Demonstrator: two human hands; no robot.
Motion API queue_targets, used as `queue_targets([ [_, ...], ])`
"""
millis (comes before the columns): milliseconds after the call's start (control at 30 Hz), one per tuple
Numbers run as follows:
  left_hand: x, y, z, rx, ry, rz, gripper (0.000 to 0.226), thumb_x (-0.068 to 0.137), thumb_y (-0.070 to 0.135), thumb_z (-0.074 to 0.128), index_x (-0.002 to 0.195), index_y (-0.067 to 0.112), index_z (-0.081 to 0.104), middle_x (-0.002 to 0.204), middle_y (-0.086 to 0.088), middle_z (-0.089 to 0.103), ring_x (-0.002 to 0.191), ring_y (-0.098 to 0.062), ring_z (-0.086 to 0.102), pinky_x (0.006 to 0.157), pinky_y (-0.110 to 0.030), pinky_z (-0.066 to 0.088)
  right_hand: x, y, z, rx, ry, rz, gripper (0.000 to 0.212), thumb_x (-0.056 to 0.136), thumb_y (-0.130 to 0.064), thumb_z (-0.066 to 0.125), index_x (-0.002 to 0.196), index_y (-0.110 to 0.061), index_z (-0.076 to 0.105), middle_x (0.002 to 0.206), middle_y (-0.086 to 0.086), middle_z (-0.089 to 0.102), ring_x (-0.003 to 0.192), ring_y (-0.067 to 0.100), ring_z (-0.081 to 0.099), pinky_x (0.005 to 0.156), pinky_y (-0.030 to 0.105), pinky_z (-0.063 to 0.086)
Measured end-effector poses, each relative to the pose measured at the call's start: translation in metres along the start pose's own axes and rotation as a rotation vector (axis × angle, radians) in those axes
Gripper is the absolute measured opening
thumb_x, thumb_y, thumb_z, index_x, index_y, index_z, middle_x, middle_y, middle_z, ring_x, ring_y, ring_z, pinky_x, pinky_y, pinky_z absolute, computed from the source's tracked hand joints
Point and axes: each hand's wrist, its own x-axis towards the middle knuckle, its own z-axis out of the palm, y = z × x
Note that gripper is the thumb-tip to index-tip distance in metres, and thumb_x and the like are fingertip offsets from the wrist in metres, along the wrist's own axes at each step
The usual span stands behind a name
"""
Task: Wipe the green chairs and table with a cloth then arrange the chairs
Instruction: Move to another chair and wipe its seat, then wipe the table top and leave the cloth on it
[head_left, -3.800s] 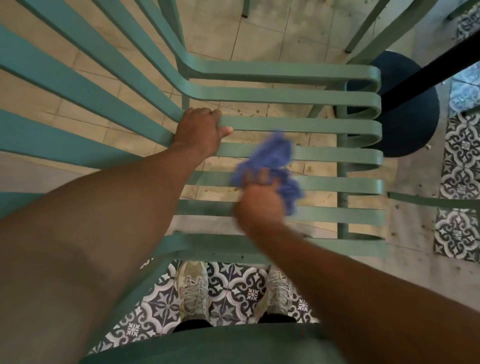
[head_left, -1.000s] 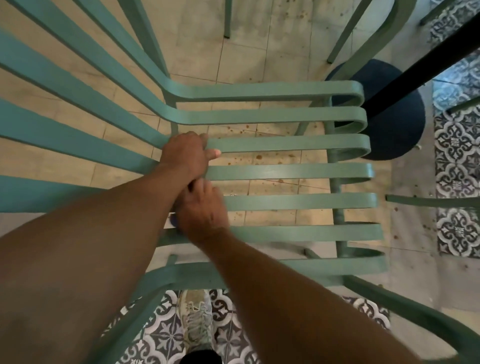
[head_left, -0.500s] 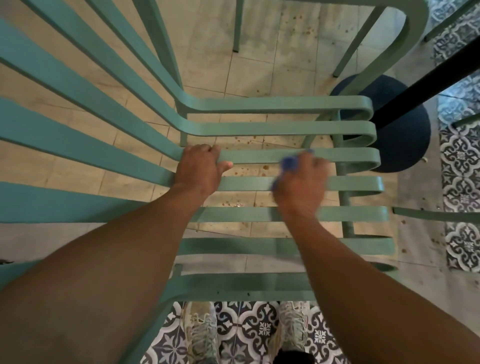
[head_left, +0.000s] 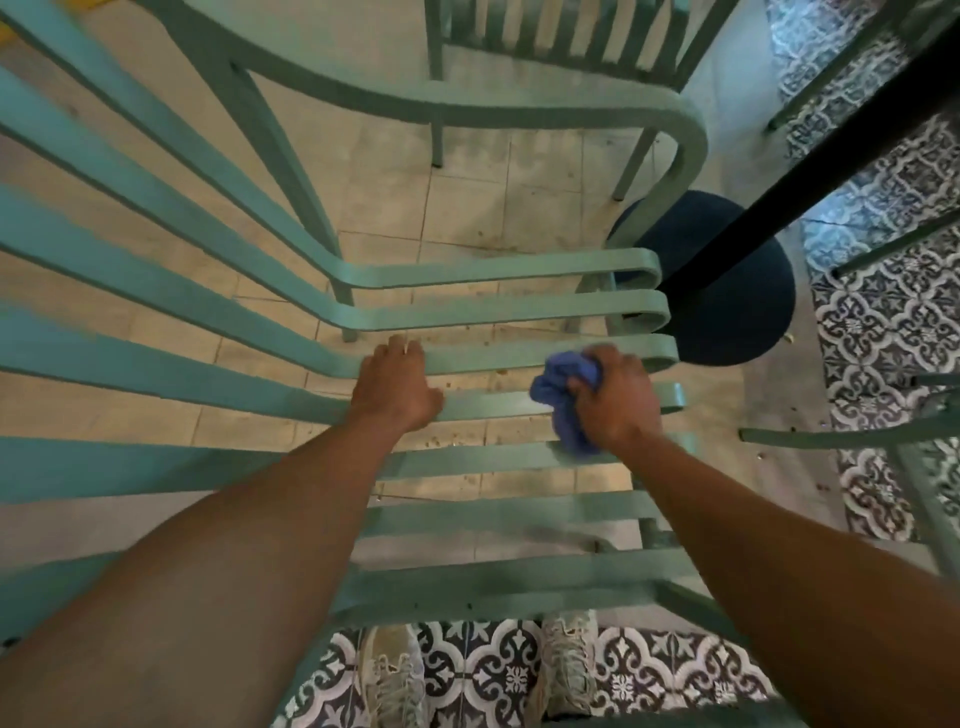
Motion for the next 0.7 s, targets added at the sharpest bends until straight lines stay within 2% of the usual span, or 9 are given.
queue_targets([
  [67,-0.028,0.033,-0.010,-0.236,-0.157,0.137,0.094,0.077,0.028,0.077,0.153,0.019,0.023,0.161,-0.004,0.015,0.146,-0.024,0.021,0.116,-0.033,0.023,-0.036,-0.013,-0.018,0.176,-0.086,0.005,0.041,0.084,-0.019,0.067,0.123,-0.018,0.053,0.110,0.006,0.060,0.096,0.024,0.059,0.082,0.032,0.047],
  [133,-0.059,0.068,-0.021,-0.375,-0.299,0.339,0.108,0.067,0.022,0.080,0.154,0.019,0.016,0.162,-0.006,0.010,0.148,-0.020,0.013,0.114,-0.024,0.017,-0.066,-0.032,-0.041,0.351,-0.168,0.070,0.053,0.077,-0.011,0.074,0.124,-0.014,0.051,0.098,0.004,0.061,0.085,0.021,0.059,0.072,0.029,0.044],
  [233,-0.097,0.102,-0.042,-0.471,-0.384,0.486,0.106,0.063,0.013,0.074,0.153,0.025,0.018,0.151,-0.008,0.038,0.137,-0.022,0.039,0.110,-0.028,0.034,-0.100,-0.054,-0.087,0.500,-0.241,0.091,0.067,0.058,-0.014,0.073,0.122,-0.013,0.054,0.096,0.006,0.067,0.085,0.021,0.066,0.074,0.035,0.054],
  [333,-0.136,0.126,-0.083,-0.439,-0.352,0.557,0.068,0.062,0.043,0.070,0.126,0.053,0.051,0.113,0.015,0.065,0.105,0.002,0.058,0.091,-0.022,0.047,-0.127,-0.051,-0.147,0.430,-0.274,0.029,0.048,0.062,-0.007,0.070,0.109,-0.016,0.067,0.098,0.002,0.072,0.091,0.014,0.066,0.078,0.031,0.053],
  [367,-0.147,0.135,-0.097,-0.420,-0.374,0.566,0.048,0.064,0.046,0.069,0.111,0.050,0.059,0.097,0.021,0.068,0.090,0.005,0.062,0.082,-0.022,0.051,-0.136,-0.047,-0.168,0.402,-0.305,0.011,0.039,0.066,-0.005,0.072,0.103,-0.016,0.070,0.095,0.000,0.072,0.087,0.010,0.065,0.076,0.030,0.052],
  [433,-0.166,0.156,-0.122,-0.344,-0.456,0.586,0.022,0.072,0.038,0.071,0.092,0.033,0.065,0.080,0.013,0.072,0.074,-0.002,0.068,0.068,-0.028,0.057,-0.153,-0.042,-0.210,0.332,-0.359,-0.007,0.029,0.068,-0.015,0.077,0.096,-0.017,0.071,0.085,-0.003,0.070,0.076,0.007,0.059,0.070,0.030,0.049],
  [500,-0.182,0.182,-0.144,-0.204,-0.388,0.701,0.020,0.073,0.032,0.071,0.085,0.020,0.061,0.075,0.003,0.070,0.071,-0.011,0.067,0.063,-0.031,0.052,-0.167,-0.039,-0.253,0.279,-0.352,-0.015,0.030,0.066,-0.022,0.078,0.094,-0.013,0.070,0.078,-0.003,0.063,0.072,0.009,0.052,0.064,0.029,0.045],
  [600,-0.198,0.228,-0.172,-0.100,-0.262,0.879,0.009,0.071,0.021,0.064,0.073,0.023,0.055,0.073,-0.001,0.063,0.065,-0.011,0.052,0.057,-0.029,0.036,-0.182,-0.030,-0.310,0.347,-0.321,0.052,0.020,0.073,-0.003,0.070,0.092,-0.008,0.066,0.078,0.002,0.058,0.071,0.011,0.049,0.057,0.021,0.038],
  [700,-0.203,0.279,-0.195,-0.081,-0.200,0.976,0.020,0.068,0.022,0.057,0.085,0.019,0.067,0.078,-0.002,0.068,0.068,-0.012,0.058,0.060,-0.031,0.045,-0.193,-0.008,-0.358,0.463,-0.222,0.067,0.033,0.072,0.006,0.062,0.095,-0.019,0.068,0.084,0.002,0.067,0.077,0.013,0.061,0.069,0.026,0.049],
])
